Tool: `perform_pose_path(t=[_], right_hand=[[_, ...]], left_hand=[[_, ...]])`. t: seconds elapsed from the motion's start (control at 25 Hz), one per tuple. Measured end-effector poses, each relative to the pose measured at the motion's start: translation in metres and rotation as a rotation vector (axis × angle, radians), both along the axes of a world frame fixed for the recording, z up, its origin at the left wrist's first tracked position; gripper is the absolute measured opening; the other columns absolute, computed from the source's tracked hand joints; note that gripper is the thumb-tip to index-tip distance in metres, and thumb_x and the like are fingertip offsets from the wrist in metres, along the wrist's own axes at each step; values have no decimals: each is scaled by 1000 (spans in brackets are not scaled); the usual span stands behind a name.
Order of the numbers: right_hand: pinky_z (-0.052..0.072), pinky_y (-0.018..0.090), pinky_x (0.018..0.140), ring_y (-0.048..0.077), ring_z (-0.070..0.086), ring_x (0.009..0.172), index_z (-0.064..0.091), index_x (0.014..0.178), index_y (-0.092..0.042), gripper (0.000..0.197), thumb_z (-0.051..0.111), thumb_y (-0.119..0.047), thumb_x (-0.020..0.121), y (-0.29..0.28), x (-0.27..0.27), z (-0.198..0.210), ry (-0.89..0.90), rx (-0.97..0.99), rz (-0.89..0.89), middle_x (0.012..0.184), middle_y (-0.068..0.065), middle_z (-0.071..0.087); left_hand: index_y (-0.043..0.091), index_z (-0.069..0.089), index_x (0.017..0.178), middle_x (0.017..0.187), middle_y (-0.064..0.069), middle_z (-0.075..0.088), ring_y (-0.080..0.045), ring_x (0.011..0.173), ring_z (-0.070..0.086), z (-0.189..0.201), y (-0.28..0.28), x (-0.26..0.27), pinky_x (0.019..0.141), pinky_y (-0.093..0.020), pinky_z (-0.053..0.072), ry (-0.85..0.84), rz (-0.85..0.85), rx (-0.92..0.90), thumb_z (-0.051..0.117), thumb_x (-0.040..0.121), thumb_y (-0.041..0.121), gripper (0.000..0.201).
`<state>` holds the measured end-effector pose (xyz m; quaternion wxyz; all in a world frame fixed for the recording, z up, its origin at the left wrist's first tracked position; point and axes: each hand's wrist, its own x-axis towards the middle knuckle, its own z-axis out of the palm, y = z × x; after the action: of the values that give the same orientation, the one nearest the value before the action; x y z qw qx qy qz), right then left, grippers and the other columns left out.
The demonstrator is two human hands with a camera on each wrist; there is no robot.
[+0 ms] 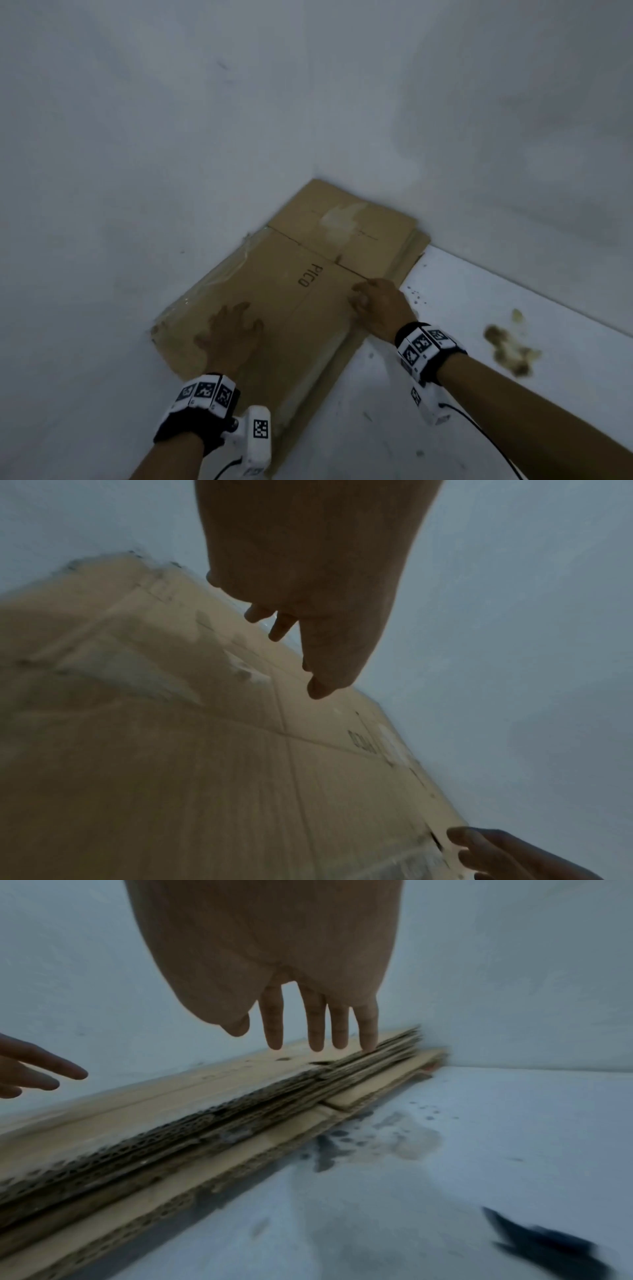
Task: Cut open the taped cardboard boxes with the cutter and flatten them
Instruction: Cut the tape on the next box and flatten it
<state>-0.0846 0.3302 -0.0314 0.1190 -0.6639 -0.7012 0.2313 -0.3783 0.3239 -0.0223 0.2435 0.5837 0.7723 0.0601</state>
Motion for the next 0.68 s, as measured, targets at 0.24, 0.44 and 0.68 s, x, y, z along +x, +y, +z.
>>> perform_pose_path(t=[0.24, 0.44, 0.68], right_hand=[[47, 38, 92, 30, 52, 116, 61, 124, -21, 37, 44, -46, 101, -110, 119, 33, -86, -104, -214, 120, 10, 58], [45, 30, 82, 25, 60, 109, 66, 106, -21, 28, 51, -43, 99, -231, 211, 57, -39, -134, -342, 115, 3, 65], [52, 32, 85, 20, 62, 94, 66, 90, -25, 18, 59, -40, 94, -413, 311, 61, 123, -102, -722, 83, -7, 61]], left_hand=[[29, 53, 136, 144, -3, 51, -28, 130, 49, 32, -33, 108, 108, -44, 40, -127, -317, 16, 58, 96, 40, 42], [19, 67, 114, 128, -7, 63, -26, 113, 59, 49, -94, 220, 93, -31, 46, -175, -529, 18, 60, 96, 32, 23], [33, 67, 105, 109, 7, 62, -15, 108, 61, 45, -198, 362, 99, -33, 47, -218, -801, 16, 65, 92, 37, 13]])
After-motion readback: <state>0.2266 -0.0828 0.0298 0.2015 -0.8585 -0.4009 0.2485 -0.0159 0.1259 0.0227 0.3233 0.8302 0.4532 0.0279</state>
